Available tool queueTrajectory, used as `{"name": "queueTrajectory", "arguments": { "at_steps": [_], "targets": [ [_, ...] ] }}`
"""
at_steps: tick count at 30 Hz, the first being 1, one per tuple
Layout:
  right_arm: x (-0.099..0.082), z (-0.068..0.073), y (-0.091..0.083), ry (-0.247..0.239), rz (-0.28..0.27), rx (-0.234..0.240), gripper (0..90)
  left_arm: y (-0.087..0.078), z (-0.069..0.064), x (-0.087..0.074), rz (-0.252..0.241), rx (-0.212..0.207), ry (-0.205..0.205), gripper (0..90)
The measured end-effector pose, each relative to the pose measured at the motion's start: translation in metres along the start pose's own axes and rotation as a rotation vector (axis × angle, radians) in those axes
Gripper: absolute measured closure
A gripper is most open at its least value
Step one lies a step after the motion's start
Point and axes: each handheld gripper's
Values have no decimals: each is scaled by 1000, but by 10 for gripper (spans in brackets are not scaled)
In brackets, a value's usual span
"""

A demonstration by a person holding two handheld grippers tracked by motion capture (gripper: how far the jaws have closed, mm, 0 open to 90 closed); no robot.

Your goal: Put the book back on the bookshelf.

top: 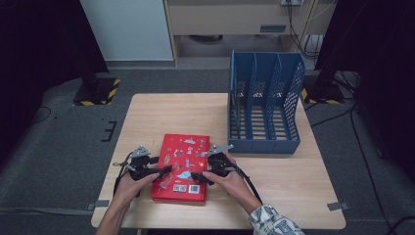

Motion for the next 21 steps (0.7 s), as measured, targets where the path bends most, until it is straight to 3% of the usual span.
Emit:
{"name": "queueTrajectory", "arguments": {
  "at_steps": [3,9,11,13,21],
  "targets": [
    [1,-1,-1,18,7,12,13,-6,-2,3,-33,0,11,281],
    [6,0,-5,6,3,8,47,-13,-4,8,-23,-1,37,311],
    [8,1,-8,-2,6,10,47,-16,-7,12,-35,-7,49,332],
    [10,1,-9,-2,0,10,63,-18,-8,15,-55,-35,36,361],
    [17,-2,-8,-6,13,22,84,-20,-12,22,-11,-2,55,372]
  ]
}}
Point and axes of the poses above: each handheld gripper's, and its own axes: y roughly forward along the jaws, x roughly out of its top, z roughly to its left, and after that the axes turned 4 degrees about -x, right-handed
